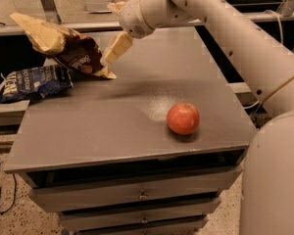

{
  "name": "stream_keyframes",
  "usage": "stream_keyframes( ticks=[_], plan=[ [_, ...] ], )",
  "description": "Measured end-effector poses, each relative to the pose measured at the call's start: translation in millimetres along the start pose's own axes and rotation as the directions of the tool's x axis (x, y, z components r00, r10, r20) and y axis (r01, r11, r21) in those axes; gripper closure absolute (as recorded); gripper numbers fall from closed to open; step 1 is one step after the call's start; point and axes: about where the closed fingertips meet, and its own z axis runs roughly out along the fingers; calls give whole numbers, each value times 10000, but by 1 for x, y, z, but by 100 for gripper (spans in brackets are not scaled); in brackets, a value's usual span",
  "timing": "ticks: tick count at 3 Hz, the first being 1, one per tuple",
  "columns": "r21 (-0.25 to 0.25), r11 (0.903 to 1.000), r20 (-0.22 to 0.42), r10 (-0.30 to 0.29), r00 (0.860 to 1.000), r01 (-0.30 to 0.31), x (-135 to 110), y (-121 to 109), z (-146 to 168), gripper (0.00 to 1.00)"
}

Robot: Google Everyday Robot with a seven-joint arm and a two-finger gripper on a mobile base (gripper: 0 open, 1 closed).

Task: Move brown chip bag near blue chip bag

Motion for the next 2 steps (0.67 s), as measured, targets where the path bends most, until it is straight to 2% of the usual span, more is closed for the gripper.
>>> stream_keyframes(
  ticks=[1,2],
  plan=[
    [-365,9986,-1260,-417,9912,374,22,15,-84,0],
    [-159,9999,-2597,11,9657,-54,42,36,-151,0]
  ],
)
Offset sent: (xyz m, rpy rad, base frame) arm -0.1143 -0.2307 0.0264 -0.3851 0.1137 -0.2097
